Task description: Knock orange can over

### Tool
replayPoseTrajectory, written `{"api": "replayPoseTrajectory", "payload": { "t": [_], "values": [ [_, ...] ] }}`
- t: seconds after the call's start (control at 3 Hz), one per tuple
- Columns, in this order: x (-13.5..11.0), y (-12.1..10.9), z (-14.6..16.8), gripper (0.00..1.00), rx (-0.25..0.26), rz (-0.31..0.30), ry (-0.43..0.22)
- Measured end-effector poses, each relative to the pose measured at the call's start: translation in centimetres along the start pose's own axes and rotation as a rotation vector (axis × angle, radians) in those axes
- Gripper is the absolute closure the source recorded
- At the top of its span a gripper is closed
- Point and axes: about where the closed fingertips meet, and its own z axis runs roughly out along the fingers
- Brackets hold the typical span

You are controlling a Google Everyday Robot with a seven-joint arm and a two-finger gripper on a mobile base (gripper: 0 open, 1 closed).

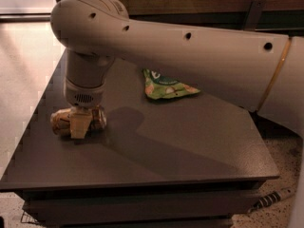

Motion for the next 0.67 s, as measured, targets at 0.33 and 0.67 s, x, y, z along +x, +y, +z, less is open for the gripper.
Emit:
{"api": "replayPoseTrajectory", "payload": {
  "t": [0.33,0.67],
  "values": [
    [-0.05,0.11,-0.05,0.00,0.001,-0.002,0.001],
    [-0.05,0.11,-0.05,0.00,0.001,-0.002,0.001]
  ]
}}
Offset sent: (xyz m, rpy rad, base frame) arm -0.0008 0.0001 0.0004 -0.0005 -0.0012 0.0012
